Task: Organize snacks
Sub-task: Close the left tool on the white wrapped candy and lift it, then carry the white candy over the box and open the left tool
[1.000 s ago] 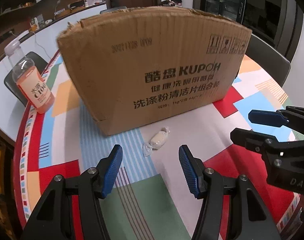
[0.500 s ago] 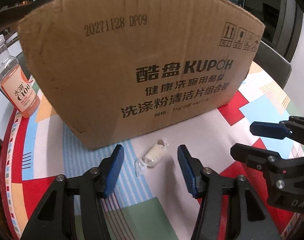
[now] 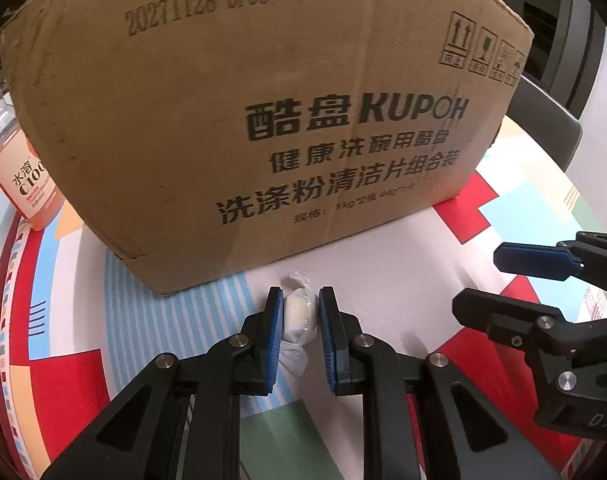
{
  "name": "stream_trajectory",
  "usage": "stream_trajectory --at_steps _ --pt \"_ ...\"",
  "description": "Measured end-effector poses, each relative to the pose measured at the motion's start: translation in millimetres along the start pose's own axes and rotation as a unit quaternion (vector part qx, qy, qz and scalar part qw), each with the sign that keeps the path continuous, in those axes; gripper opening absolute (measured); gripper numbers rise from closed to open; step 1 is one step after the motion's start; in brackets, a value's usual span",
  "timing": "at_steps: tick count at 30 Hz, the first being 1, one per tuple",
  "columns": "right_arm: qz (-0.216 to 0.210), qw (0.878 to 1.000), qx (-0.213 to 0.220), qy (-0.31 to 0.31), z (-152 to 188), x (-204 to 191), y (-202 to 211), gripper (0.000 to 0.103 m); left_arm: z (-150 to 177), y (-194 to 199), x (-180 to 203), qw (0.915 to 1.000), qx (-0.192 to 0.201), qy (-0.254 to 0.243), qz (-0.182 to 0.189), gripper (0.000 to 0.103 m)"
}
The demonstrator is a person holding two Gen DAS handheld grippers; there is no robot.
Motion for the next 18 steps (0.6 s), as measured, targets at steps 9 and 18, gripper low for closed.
stream_trajectory --at_steps 9,18 --pt "-0.015 1.000 0.009 0.001 0.7 -0.8 12.7 0.052 2.6 29.2 -2.1 0.9998 0.013 0.017 0.003 0.019" --pt "-0.027 0.999 0.038 0.015 1.3 -12.4 45.6 0.051 6.4 85.8 -15.7 0.9980 0.045 0.043 0.013 0.019"
Point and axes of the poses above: each gripper's, at about its wrist camera, not at the fingertips, and y roughly against the way its jaws point, x to its right, z to its underside, the point moved 1 cm from there along -y, roughly the way its jaws point, and after that the axes turned 14 degrees about -z, right-handed, at the moved point
